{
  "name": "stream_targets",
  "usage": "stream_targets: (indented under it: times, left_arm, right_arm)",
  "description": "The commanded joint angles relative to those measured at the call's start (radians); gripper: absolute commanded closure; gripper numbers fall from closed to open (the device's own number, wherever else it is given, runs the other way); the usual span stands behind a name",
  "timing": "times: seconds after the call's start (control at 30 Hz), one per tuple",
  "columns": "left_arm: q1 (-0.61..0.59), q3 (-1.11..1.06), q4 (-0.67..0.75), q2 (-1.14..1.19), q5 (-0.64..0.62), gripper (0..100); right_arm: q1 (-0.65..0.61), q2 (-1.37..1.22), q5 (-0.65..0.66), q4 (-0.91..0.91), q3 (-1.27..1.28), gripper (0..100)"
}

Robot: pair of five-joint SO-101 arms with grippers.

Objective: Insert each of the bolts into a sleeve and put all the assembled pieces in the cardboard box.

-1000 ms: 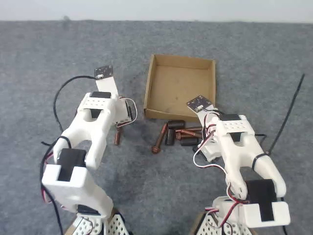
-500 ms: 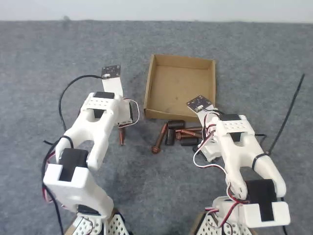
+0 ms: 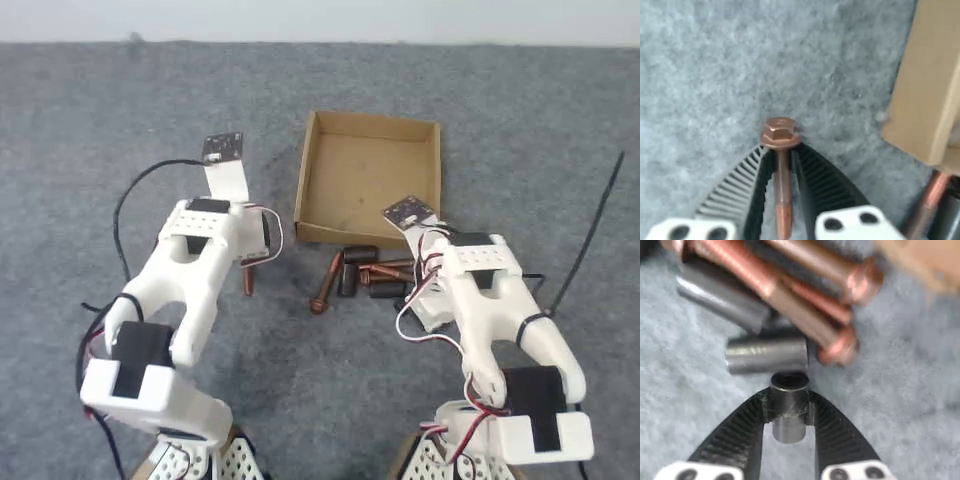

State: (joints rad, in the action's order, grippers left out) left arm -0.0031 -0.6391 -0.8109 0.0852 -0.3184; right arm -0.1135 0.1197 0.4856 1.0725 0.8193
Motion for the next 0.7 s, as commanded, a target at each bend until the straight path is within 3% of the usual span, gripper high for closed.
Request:
stream_targets:
  times: [0.0, 0.37, 0.5, 0.67]
  left_arm:
    - [0.006, 0.001, 0.049, -0.075, 0.008, 99]
    - [0.006, 0.001, 0.046, -0.075, 0.008, 99]
    - [0.005, -0.002, 0.044, -0.075, 0.008, 99]
    - [0.003, -0.004, 0.044, -0.075, 0.008, 99]
  right_arm:
    - [0.093, 0.008, 0.041, 0.084, -0.074, 99.1]
    - [0.309, 0.008, 0.061, 0.329, -0.404, 99.1]
    - [0.341, 0.001, 0.054, 0.358, -0.582, 99.1]
    - [0.285, -0.001, 0.052, 0.282, -0.638, 99.1]
